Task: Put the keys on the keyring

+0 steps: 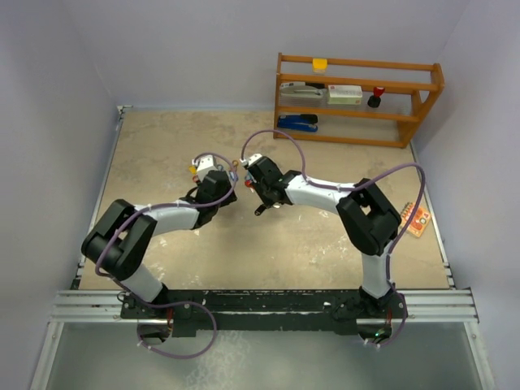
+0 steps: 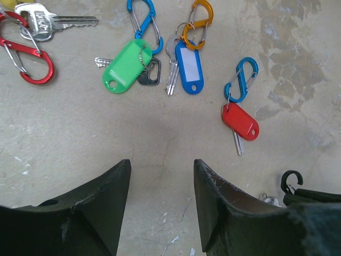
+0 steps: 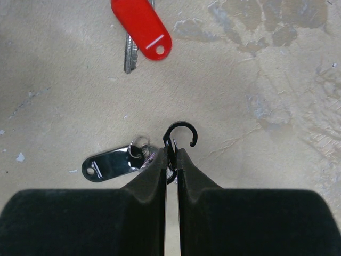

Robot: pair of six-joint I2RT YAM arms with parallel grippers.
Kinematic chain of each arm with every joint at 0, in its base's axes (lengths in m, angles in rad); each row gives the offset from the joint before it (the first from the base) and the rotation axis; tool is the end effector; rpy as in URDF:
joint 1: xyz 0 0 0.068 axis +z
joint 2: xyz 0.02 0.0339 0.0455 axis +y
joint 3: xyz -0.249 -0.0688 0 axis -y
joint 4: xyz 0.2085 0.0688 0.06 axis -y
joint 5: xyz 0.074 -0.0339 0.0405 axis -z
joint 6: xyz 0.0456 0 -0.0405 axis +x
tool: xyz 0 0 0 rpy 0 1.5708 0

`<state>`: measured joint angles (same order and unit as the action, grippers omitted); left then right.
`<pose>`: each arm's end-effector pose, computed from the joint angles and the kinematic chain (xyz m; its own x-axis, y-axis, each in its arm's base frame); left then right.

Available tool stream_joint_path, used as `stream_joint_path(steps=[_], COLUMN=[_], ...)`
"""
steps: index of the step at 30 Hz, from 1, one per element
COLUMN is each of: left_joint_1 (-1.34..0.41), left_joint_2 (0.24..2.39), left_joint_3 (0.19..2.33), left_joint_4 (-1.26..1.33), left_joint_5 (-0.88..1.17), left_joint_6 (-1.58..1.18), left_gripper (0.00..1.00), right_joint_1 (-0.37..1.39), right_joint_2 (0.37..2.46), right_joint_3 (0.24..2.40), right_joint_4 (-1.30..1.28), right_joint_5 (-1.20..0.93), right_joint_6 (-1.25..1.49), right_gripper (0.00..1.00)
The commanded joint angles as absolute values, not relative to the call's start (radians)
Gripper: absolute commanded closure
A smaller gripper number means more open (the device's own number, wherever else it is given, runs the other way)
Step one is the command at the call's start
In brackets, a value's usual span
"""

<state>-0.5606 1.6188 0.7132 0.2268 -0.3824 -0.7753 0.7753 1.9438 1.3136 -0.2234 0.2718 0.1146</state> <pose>0.2617 -0.1442 0.1622 -0.5529 -0.4196 -0.7199 -0.1956 0.9051 -0.3774 0.2886 0.2657 0.1821 -0.5974 -0.4313 -0.6761 -0.4831 0.8665 -0.1258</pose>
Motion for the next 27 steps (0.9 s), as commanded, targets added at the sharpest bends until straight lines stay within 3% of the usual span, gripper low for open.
stream_joint_path(steps=[1, 27], left_joint_1=[-0.545, -0.488], left_joint_2=[1.553, 1.462], left_joint_3=[0.693, 0.622], left_joint_4=[0.25, 0.262], left_joint_5=[-0.417, -0.457], left_joint_6=[-0.809, -0.843], left_gripper=[0.51, 0.5], right_joint_1=[0.791, 0.803], right_joint_2=[1.941, 2.01], right_joint_3=[1.36, 1.407], right_joint_4=[-0.232, -0.21], right_joint_5=[0.321, 0.333], right_joint_6=[0.092, 0.081], right_gripper=[1.0, 1.0])
